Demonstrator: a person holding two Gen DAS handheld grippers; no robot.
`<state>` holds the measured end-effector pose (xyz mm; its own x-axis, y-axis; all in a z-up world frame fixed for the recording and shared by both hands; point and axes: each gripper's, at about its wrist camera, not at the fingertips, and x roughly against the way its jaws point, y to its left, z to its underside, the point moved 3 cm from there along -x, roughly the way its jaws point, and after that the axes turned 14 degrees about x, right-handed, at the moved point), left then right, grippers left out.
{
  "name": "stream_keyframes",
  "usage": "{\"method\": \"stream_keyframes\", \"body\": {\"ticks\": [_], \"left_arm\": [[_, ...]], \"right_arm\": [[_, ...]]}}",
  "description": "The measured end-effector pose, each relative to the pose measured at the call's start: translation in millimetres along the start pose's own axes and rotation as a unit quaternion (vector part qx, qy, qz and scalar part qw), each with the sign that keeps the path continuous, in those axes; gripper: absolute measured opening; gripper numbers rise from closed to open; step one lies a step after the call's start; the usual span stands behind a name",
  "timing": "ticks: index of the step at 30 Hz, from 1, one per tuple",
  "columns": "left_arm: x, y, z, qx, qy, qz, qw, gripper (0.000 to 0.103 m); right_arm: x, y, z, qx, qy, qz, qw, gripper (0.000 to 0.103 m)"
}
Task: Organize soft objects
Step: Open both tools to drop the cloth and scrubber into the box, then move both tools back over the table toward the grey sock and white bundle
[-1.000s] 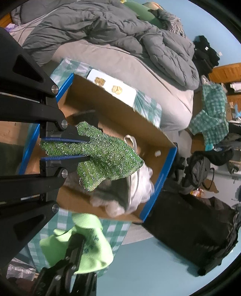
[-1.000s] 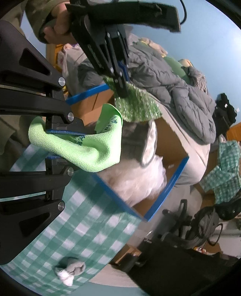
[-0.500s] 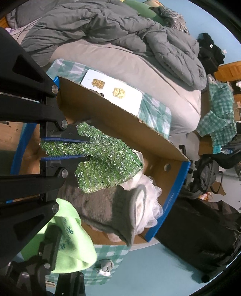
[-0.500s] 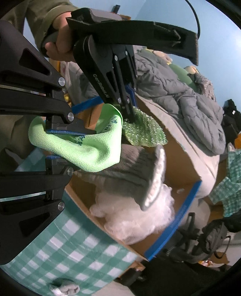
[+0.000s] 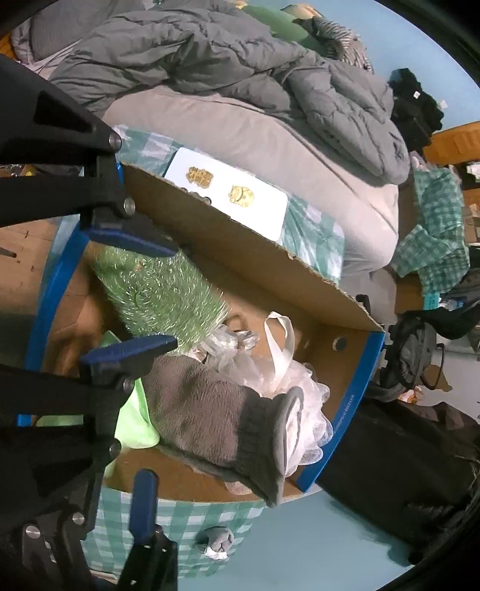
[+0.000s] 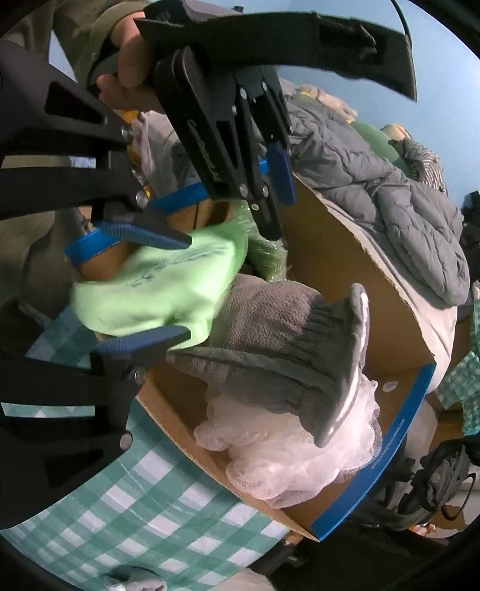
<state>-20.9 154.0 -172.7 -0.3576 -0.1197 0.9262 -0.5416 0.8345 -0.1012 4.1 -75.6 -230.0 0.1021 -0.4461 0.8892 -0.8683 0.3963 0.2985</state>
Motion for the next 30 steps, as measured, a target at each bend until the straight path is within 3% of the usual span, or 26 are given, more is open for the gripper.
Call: {"method": "stream_keyframes", "body": {"ticks": [15, 30], "left_arm": [[27, -16, 3, 0.003, -0.015, 0.005, 0.9999, 0.045], [53, -62, 18, -0.028, -0.031, 0.024, 0.9988, 0.053]], "right_arm": [[38, -23, 10, -0.011, -0.021, 0.058, 0.998, 0.062], [80, -71, 46, -0.071, -0.043, 0.094, 0.992, 0.063]]}}
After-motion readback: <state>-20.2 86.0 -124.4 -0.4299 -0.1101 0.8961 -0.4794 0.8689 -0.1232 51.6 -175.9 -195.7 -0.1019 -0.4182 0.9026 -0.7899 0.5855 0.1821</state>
